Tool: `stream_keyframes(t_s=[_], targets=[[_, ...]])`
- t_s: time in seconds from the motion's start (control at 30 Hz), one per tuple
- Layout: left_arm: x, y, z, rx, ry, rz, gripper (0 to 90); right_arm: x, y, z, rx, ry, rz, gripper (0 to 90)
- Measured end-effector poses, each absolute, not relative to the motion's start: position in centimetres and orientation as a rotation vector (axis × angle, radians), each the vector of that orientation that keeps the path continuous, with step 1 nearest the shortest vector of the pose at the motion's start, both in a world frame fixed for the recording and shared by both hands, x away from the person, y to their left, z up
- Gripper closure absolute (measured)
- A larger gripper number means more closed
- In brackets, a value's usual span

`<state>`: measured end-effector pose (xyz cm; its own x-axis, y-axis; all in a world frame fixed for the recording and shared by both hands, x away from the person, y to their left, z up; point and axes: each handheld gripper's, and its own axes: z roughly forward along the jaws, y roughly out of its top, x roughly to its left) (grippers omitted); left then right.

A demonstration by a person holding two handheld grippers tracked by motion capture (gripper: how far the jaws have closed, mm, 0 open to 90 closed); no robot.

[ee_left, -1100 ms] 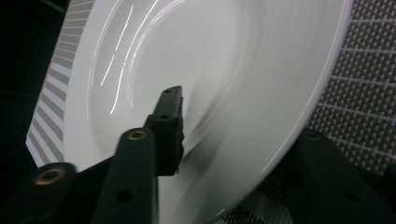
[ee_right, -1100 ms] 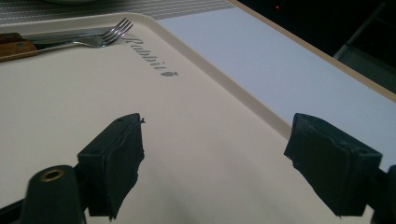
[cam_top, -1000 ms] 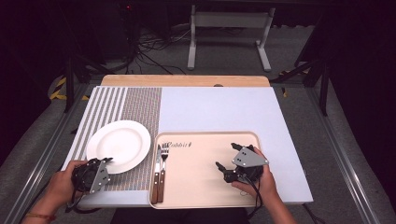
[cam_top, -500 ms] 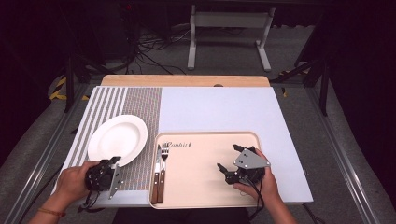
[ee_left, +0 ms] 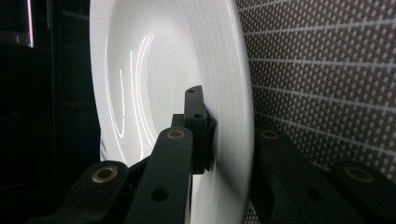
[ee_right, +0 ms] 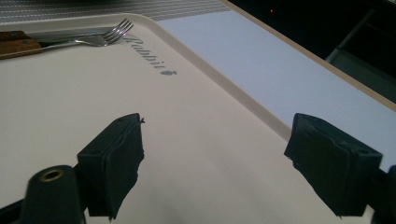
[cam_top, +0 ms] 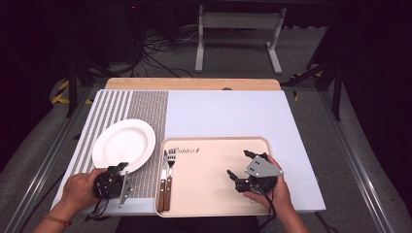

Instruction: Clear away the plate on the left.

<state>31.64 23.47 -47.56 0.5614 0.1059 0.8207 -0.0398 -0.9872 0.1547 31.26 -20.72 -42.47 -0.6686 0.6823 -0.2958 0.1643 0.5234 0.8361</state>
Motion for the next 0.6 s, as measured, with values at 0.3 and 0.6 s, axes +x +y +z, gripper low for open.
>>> stream_keyframes(t_s=[0.3,0.6], targets=[[31.5,23.5,-46.8,2.592,0.110,1.412,82.7,31.3,-20.8,-42.5,0.689,2.141,1.084,18.3],[31.0,22.7,-45.5,2.524,0.126,1.406,82.7,31.3,-21.2,-42.2,0.701,2.114,1.093,18.2]])
